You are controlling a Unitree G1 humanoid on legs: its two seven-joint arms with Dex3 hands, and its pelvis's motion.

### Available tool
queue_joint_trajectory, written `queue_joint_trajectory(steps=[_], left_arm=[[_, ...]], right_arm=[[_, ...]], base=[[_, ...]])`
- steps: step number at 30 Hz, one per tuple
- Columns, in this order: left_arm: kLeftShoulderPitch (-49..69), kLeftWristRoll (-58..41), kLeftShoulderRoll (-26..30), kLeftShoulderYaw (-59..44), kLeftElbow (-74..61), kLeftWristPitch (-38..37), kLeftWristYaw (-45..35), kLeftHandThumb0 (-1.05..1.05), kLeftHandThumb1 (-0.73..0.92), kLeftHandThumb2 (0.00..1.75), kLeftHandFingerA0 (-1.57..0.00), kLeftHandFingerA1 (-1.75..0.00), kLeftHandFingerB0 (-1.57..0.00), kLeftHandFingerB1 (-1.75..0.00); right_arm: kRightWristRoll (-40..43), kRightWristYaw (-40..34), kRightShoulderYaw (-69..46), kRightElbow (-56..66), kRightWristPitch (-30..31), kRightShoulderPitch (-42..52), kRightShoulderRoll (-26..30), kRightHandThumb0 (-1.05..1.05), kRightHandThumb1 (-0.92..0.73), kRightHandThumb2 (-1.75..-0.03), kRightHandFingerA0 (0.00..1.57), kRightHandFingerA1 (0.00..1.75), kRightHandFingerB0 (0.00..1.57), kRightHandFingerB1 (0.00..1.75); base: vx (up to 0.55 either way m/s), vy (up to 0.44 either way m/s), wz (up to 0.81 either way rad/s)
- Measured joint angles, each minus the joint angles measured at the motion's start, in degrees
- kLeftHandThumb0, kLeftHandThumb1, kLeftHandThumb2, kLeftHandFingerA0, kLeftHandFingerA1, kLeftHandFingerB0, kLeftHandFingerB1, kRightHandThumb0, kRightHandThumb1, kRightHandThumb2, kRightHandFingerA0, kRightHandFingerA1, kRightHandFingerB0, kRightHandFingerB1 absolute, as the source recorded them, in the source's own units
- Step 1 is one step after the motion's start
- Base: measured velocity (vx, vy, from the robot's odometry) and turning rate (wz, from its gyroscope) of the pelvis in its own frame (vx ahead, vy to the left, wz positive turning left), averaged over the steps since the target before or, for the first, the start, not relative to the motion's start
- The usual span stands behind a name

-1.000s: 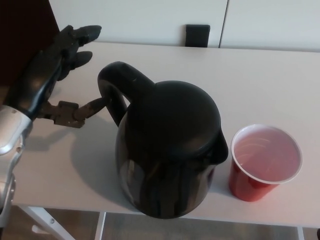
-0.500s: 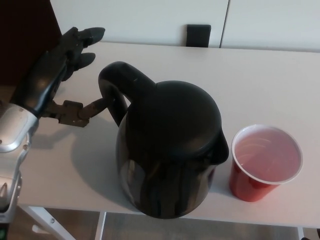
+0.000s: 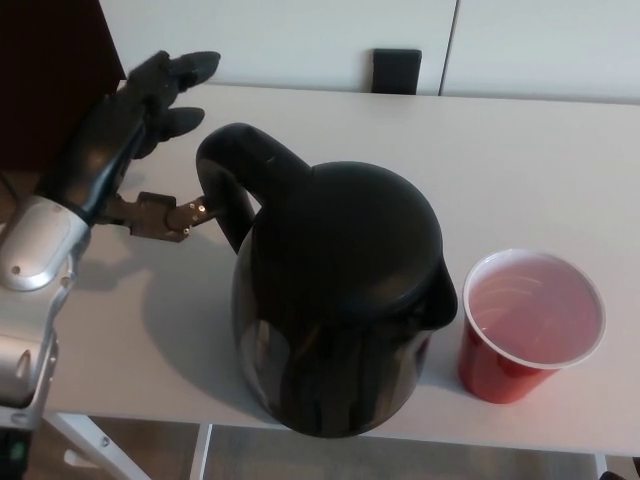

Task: The robot walk towards a table in front and uses its left hand to pick up the pot from the base and pour water to the cup on the right hand side

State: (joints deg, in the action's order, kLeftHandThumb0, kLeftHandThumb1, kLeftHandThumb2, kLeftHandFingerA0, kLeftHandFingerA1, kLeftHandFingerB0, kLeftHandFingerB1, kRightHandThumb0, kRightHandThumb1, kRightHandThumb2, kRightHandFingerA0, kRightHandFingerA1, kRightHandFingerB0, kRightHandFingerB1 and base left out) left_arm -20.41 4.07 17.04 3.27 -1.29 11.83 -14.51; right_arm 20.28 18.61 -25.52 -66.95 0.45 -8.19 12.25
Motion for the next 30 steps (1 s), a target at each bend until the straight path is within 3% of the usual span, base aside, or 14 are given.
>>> queue_joint_trajectory(steps=[2, 3, 5, 6, 9, 10, 15, 16, 17, 18, 22, 26, 27, 30], left_arm=[[-0.1, 0.3, -0.2, 0.4, 0.5, 0.0, 0.1, -0.24, 0.27, 0.85, -0.11, -0.5, -0.08, -0.49], [-0.1, 0.3, -0.3, 0.5, 0.8, 0.0, 0.1, -0.24, 0.28, 0.85, -0.11, -0.5, -0.09, -0.5], [-0.4, 0.6, -0.8, 1.0, 1.6, 0.0, 0.3, -0.24, 0.28, 0.85, -0.11, -0.5, -0.09, -0.5], [-0.4, 0.6, -0.9, 1.1, 1.7, 0.0, 0.4, -0.24, 0.3, 0.86, -0.1, -0.5, -0.08, -0.49], [-1.0, 1.1, -1.4, 1.8, 2.8, -0.5, 0.6, -0.24, 0.29, 0.86, -0.11, -0.5, -0.09, -0.5], [-1.2, 1.3, -1.7, 1.9, 3.2, -0.7, 0.6, -0.5, 0.41, 0.65, -0.25, -0.4, -0.17, -0.35], [-2.2, 1.8, -2.2, 2.2, 4.8, -1.4, 0.9, -0.57, 0.41, 0.67, -0.25, -0.4, -0.17, -0.36], [-2.3, 1.9, -2.2, 2.3, 5.1, -1.7, 1.0, -0.6, 0.41, 0.69, -0.26, -0.41, -0.16, -0.36], [-2.4, 1.9, -2.3, 2.4, 5.3, -1.8, 1.0, -0.6, 0.41, 0.69, -0.26, -0.41, -0.16, -0.36], [-2.6, 2.0, -2.4, 2.7, 5.8, -2.0, 1.0, -0.62, 0.4, 0.7, -0.26, -0.41, -0.16, -0.36], [-3.2, 2.4, -3.1, 3.2, 7.1, -2.5, 1.0, -0.63, 0.41, 0.71, -0.28, -0.42, -0.14, -0.36], [-4.6, 3.0, -3.4, 4.3, 8.4, -3.1, 1.3, -0.63, 0.41, 0.71, -0.29, -0.42, -0.14, -0.36], [-4.8, 3.2, -3.4, 4.5, 8.6, -3.2, 1.4, -0.65, 0.41, 0.73, -0.32, -0.43, -0.16, -0.36], [-5.6, 3.8, -3.9, 5.0, 8.9, -3.2, 1.8, -0.65, 0.41, 0.73, -0.32, -0.43, -0.16, -0.36]], right_arm=[[0.0, 0.0, 0.0, 0.0, 0.0, -0.1, 0.0, -0.45, -0.6, -0.58, 0.49, 0.52, 0.22, 0.29], [0.0, 0.0, 0.0, 0.0, 0.0, -0.1, 0.0, -0.51, -0.45, -0.79, 0.51, 0.64, 0.15, 0.41], [0.0, 0.0, 0.0, 0.0, 0.0, -0.3, 0.0, -0.51, -0.45, -0.79, 0.51, 0.64, 0.15, 0.41], [0.0, 0.0, 0.0, 0.0, 0.0, -0.4, 0.0, -0.45, -0.6, -0.59, 0.56, 0.56, 0.23, 0.3], [0.0, -0.1, -0.1, 0.0, 0.1, -0.7, 0.0, -0.46, -0.59, -0.58, 0.52, 0.53, 0.21, 0.29], [0.0, -0.1, -0.1, 0.0, 0.1, -0.8, 0.0, -0.45, -0.59, -0.58, 0.53, 0.54, 0.21, 0.29], [0.0, -0.1, -0.1, 0.0, 0.1, -1.6, 0.0, -0.43, -0.6, -0.58, 0.54, 0.52, 0.25, 0.3], [0.1, -0.2, -0.1, 0.0, 0.2, -1.7, 0.0, -0.5, -0.43, -0.8, 0.49, 0.63, 0.2, 0.44], [0.1, -0.2, -0.2, 0.0, 0.2, -1.8, 0.0, -0.5, -0.43, -0.8, 0.49, 0.63, 0.2, 0.44], [0.1, -0.3, -0.3, 0.0, 0.3, -2.0, 0.0, -0.45, -0.58, -0.57, 0.54, 0.56, 0.27, 0.31], [0.2, -0.5, -0.3, 0.0, 0.3, -2.4, 0.0, -0.48, -0.56, -0.58, 0.55, 0.58, 0.23, 0.29], [0.2, -0.5, -0.3, 0.0, 0.3, -2.8, 0.0, -0.53, -0.42, -0.79, 0.5, 0.64, 0.15, 0.42], [0.2, -0.5, -0.3, 0.0, 0.3, -2.9, 0.0, -0.46, -0.57, -0.57, 0.53, 0.53, 0.22, 0.3], [0.2, -0.5, -0.2, 0.0, 0.4, -3.0, 0.0, -0.46, -0.57, -0.57, 0.53, 0.53, 0.22, 0.3]], base=[[0.0, 0.0, 0.0], [0.0, 0.0, 0.0], [0.0, 0.0, 0.0], [0.0, 0.0, 0.0], [0.0, 0.0, 0.0], [0.0, 0.0, 0.0], [0.0, 0.0, 0.0], [0.0, 0.0, 0.0], [0.0, 0.0, 0.0], [0.0, 0.0, 0.0], [0.0, 0.0, 0.0], [0.0, 0.0, 0.0], [0.0, 0.0, 0.0], [0.0, 0.0, 0.0]])
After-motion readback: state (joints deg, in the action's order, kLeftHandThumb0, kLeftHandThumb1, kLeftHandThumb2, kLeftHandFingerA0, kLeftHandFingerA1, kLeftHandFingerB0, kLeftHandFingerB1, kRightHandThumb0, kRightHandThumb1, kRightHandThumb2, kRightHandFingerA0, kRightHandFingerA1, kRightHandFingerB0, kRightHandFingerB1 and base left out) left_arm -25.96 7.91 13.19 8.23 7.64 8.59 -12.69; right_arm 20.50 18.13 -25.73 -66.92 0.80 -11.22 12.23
